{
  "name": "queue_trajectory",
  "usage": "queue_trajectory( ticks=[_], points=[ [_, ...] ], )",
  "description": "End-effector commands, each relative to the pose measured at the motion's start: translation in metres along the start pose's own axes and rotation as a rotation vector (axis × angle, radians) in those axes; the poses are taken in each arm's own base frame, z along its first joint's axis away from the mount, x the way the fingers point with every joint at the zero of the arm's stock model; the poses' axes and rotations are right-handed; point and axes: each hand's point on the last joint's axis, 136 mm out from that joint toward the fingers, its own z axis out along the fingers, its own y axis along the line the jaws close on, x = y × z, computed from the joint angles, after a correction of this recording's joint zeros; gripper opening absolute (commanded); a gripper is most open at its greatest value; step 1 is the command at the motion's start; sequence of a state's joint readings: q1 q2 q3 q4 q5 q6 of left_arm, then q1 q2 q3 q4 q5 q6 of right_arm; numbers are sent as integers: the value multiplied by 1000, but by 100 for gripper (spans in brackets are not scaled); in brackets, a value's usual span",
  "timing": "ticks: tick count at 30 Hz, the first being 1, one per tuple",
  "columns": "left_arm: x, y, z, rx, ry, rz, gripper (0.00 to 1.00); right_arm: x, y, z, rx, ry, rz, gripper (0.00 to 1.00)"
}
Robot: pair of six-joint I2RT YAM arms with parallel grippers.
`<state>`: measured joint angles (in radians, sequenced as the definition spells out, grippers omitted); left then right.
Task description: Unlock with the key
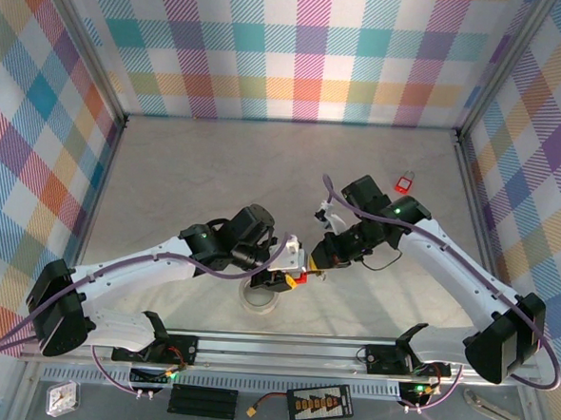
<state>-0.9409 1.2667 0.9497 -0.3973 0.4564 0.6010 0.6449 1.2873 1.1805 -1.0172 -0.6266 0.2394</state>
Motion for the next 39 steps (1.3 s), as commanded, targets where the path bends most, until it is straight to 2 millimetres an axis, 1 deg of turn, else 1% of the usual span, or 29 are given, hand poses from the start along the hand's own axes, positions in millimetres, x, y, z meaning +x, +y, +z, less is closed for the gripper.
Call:
queue_trajectory(
  ticks=[1,4,8,15,18,23,26,31,34,39],
  points=[
    [-144,-2,-62,-47,-573,289,0,-25,30,11,-119,-51,-171,0],
    [-152,3,-73,-53,-639,258,0,-27,32,10,-130,-71,-164,0],
    [-156,11,-77,-82,-652,234,0,-27,32,5,-114,-118,-178,0],
    [-163,22,-84,-138,-701,196,0,-22,22,10,-71,-154,-171,0],
    [-165,27,-91,-194,-719,200,0,-22,21,10,-72,-172,-158,0],
    [-166,41,-103,-313,-747,185,0,-25,21,13,-97,-195,-123,0],
    [-165,47,-109,-362,-749,178,0,-27,20,12,-91,-215,-111,0],
    [-166,54,-113,-406,-758,159,0,-31,20,5,-75,-270,-108,0],
    [-167,58,-118,-433,-773,148,0,-33,19,4,-75,-291,-99,0],
    [-170,55,-122,-433,-805,151,0,-37,15,1,-67,-310,-74,0]
  ],
)
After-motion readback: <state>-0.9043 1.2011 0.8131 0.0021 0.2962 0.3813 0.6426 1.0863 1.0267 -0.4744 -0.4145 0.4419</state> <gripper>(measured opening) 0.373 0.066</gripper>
